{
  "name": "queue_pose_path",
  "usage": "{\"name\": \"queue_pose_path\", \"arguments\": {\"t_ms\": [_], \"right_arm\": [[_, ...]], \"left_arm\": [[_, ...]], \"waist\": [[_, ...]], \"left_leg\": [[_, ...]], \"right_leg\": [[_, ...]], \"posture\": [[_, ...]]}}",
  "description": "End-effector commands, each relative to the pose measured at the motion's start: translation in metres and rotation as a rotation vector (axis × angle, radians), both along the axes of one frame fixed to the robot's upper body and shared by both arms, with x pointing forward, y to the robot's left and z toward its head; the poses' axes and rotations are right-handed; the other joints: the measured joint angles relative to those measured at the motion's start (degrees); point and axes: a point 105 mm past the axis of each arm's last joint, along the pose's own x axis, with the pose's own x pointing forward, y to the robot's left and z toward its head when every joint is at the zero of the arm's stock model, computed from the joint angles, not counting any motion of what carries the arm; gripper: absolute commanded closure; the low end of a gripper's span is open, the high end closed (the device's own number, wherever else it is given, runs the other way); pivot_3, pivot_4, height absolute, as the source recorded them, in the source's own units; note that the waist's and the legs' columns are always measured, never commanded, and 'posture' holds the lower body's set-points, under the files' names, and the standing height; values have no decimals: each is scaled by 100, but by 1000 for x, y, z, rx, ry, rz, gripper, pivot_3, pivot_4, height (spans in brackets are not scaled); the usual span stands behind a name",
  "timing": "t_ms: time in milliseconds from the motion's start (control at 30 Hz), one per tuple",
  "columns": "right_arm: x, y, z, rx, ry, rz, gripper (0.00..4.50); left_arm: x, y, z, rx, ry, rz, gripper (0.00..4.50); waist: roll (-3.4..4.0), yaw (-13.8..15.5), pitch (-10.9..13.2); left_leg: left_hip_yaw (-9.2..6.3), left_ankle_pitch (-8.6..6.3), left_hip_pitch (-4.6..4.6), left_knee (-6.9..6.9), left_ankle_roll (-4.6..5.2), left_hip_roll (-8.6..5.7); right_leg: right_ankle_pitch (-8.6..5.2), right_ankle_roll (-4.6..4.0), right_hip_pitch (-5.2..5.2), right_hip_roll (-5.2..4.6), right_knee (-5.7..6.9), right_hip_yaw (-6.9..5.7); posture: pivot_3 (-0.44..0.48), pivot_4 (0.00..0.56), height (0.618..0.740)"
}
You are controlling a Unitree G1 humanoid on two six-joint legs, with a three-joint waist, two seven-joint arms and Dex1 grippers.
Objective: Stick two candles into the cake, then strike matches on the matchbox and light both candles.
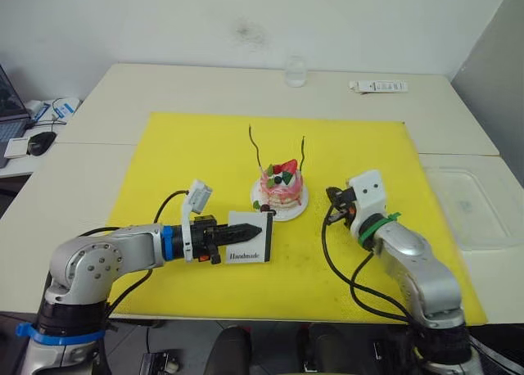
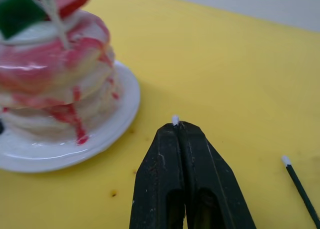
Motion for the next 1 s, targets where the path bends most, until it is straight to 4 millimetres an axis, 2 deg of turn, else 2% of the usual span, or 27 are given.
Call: {"name": "queue_pose_path", "arguments": {"t_ms": [33, 133, 267, 467, 867, 1000], "right_arm": [[-34, 21, 26, -61, -81, 271, 4483], [-55, 26, 35, -168, -87, 458, 4483], [-60, 32, 41, -233, -77, 581, 4483], [-51, 39, 43, -292, -100, 620, 4483], [-43, 42, 37, -334, -113, 610, 4483], [-42, 40, 41, -332, -128, 602, 4483]], "left_arm": [[2, -6, 11, -35, -16, -25, 4500], [7, -13, 14, -48, 8, -33, 4500], [8, -23, 16, -47, 34, -67, 4500], [5, -33, 16, -21, 31, -103, 4500], [5, -34, 18, -19, 11, -93, 4500], [6, -32, 16, -7, 8, -83, 4500]], "waist": [[-1, -5, -1], [-3, -5, -2], [-5, -46, -3], [-6, -70, -3], [-7, -65, -3], [-7, -64, -3]], "left_leg": [[0, 0, 0, 0, 0, 0], [-3, 0, 0, 5, 1, -2], [-7, 0, 1, 18, 2, -2], [-10, 0, -5, 38, 2, 0], [-8, 0, -10, 53, 2, 3], [-9, 0, -10, 55, 2, 3]], "right_leg": [[0, 0, 0, 3, 0, 0], [-3, 5, 2, 6, 0, -3], [-4, 7, 8, 8, 1, -4], [-2, 5, 10, 12, 5, -3], [0, 2, 10, 4, 8, -1], [0, 3, 10, 4, 9, -1]], "posture": [[0, 150, 740], [0, 150, 740], [0, 150, 740], [0, 150, 740], [0, 150, 740], [0, 150, 740]]}}
